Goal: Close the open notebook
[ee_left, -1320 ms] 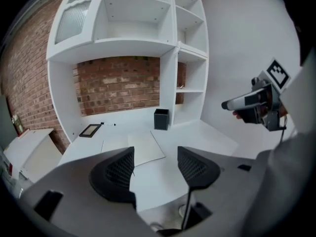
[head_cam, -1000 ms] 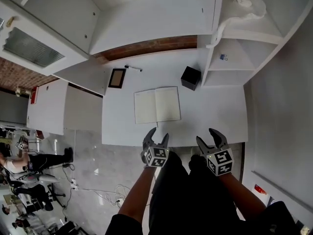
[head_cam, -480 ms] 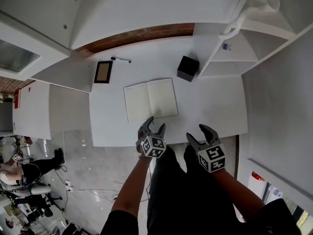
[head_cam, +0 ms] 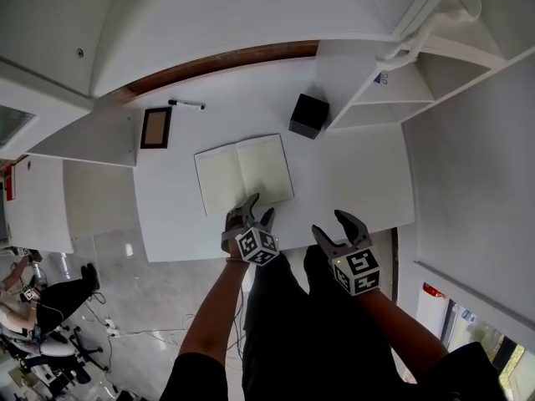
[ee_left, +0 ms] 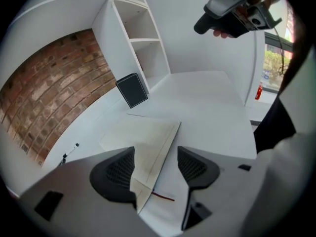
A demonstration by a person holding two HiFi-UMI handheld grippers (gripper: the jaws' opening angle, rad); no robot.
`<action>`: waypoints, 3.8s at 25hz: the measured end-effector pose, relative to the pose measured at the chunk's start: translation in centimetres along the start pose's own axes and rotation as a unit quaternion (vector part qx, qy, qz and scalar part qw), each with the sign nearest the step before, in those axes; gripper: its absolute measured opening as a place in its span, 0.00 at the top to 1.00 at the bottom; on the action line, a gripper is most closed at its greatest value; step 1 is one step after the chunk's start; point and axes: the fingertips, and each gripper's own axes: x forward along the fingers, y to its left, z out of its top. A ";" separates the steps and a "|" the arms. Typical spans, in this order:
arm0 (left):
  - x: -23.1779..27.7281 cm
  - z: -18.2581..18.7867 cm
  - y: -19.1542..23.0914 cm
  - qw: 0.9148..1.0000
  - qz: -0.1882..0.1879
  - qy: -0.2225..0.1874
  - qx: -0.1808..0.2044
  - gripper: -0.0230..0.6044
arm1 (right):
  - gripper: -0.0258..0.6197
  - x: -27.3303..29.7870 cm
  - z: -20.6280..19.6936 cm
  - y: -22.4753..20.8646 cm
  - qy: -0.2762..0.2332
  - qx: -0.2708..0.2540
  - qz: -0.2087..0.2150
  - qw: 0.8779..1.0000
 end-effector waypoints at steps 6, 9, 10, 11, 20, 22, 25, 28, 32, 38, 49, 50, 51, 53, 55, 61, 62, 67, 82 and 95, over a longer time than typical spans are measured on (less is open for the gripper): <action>0.9 0.0 0.3 0.997 -0.003 0.001 0.083 0.56 | 0.58 0.2 -0.3 -0.2 0.006 0.003 -0.018 1.000; 1.2 -0.2 0.3 0.995 -0.009 0.003 0.101 0.56 | 0.58 0.3 -0.3 -0.2 0.005 0.009 -0.023 1.000; 1.3 -0.2 0.2 0.995 -0.016 0.004 0.099 0.56 | 0.58 0.4 -0.2 -0.2 0.005 0.011 -0.025 1.000; 1.3 -0.2 0.1 0.995 -0.022 0.004 0.096 0.56 | 0.58 0.4 -0.2 -0.2 0.005 0.012 -0.027 1.000; 1.8 -1.1 1.0 0.991 -0.016 0.016 0.132 0.56 | 0.58 0.6 -0.1 0.4 0.005 0.013 -0.044 0.999; 1.8 -1.2 1.0 0.988 -0.014 0.019 0.153 0.56 | 0.58 0.8 -0.2 0.7 0.008 0.010 -0.046 0.999; 1.8 -1.1 1.3 0.988 -0.011 0.020 0.155 0.57 | 0.58 1.0 -0.5 1.2 0.013 0.009 -0.047 0.999; 1.6 -1.2 1.4 0.991 -0.017 0.016 0.129 0.58 | 0.58 1.2 -0.3 1.7 0.014 0.008 -0.047 0.999; 1.2 -1.4 0.7 0.992 -0.039 0.011 0.120 0.71 | 0.59 1.3 -0.1 2.2 0.015 0.009 -0.052 0.998; 0.0 -1.5 0.6 0.993 -0.042 -0.005 0.113 0.83 | 0.60 2.0 -1.0 3.0 0.023 0.025 -0.060 0.998; -2.0 -2.4 1.5 0.996 -0.067 -0.023 0.050 0.86 | 0.61 5.8 -1.2 6.0 0.028 0.102 -0.041 0.994; -2.2 -2.5 1.6 0.996 -0.070 -0.024 0.044 0.86 | 0.61 6.1 -1.1 6.4 0.030 0.111 -0.036 0.993; -2.5 -2.7 1.7 0.996 -0.072 -0.026 0.037 0.86 | 0.61 6.4 -1.0 6.7 0.032 0.118 -0.033 0.992; -2.8 -3.0 1.9 0.996 -0.075 -0.031 0.023 0.87 | 0.62 7.0 -0.9 7.2 0.035 0.119 -0.032 0.992; -3.1 -3.2 2.1 0.996 -0.075 -0.037 0.008 0.87 | 0.62 7.6 -1.0 7.3 0.038 0.124 -0.034 0.991; -3.6 -3.7 2.5 0.995 -0.080 -0.054 -0.019 0.88 | 0.62 9.5 -0.8 7.6 0.042 0.170 -0.025 0.984; -3.7 -3.8 2.6 0.995 -0.082 -0.055 -0.022 0.88 | 0.62 9.9 -0.9 8.0 0.045 0.186 -0.012 0.981; -4.3 -4.1 2.8 0.994 -0.086 -0.057 -0.034 0.89 | 0.63 11.4 -0.1 8.9 0.045 0.214 0.011 0.976; -4.7 -4.7 2.8 0.988 -0.101 -0.043 -0.112 0.89 | 0.91 14.1 0.3 9.3 0.088 0.185 0.055 0.977; -6.9 -6.6 2.0 0.967 -0.078 -0.055 -0.237 0.89 | 0.92 14.5 1.8 11.4 0.112 0.157 0.097 0.976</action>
